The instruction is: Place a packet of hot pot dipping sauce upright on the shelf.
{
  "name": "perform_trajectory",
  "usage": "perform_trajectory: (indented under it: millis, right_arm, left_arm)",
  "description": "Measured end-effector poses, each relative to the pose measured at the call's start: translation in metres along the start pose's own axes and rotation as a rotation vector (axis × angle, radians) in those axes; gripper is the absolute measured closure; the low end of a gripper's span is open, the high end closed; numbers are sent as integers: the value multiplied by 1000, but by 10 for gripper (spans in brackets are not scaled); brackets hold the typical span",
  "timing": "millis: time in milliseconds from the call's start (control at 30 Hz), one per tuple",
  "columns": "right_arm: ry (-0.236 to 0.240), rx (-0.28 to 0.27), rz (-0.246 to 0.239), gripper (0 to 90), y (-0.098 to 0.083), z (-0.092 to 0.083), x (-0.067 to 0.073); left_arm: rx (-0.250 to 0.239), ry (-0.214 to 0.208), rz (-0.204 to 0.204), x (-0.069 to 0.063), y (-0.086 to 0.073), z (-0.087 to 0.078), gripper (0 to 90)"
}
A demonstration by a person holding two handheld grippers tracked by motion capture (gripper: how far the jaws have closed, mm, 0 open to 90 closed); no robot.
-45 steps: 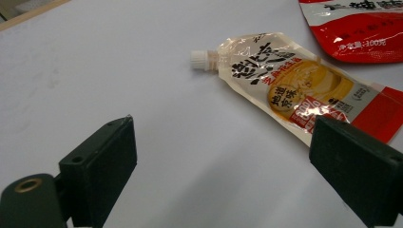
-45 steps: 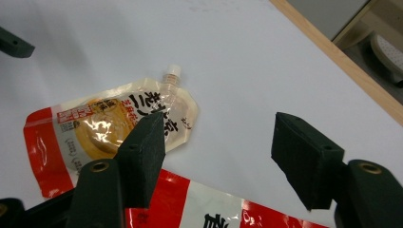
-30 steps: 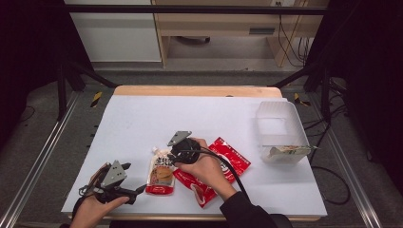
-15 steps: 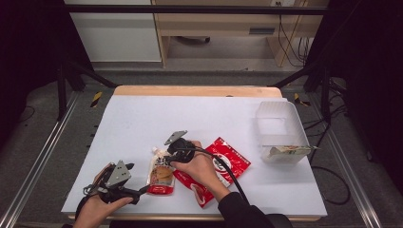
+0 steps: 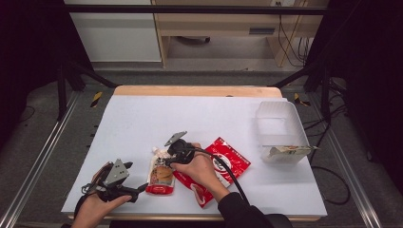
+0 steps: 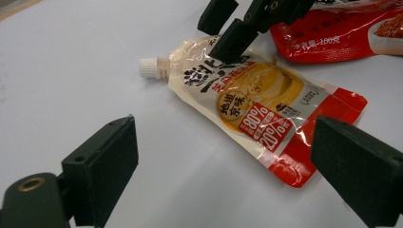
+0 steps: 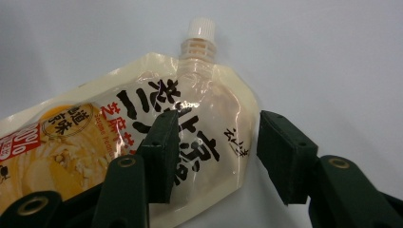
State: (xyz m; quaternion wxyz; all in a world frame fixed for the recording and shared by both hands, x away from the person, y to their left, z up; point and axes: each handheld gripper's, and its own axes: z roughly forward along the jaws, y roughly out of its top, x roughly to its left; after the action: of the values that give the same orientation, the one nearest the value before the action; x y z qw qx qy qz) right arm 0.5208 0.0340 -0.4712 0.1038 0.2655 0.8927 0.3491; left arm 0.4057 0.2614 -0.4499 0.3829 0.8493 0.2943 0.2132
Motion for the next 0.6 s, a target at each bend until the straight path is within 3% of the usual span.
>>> perform_trajectory:
  millis: [200,333,467,600]
  right_arm:
    - [-5,5,-20,605,-1,0,5]
    - [-17,12,-46,756,-2,-1,10]
    - [-24,-4,-70,856,0,-2,13]
    - [-7,-63,-94,881,5,-10,16]
  left_arm:
    - [6,-3,5,0,0,1,91]
    - [6,1,1,1,0,1,92]
    - [7,6,-10,3,-1,0,94]
    - [5,13,-20,7,-1,-1,95]
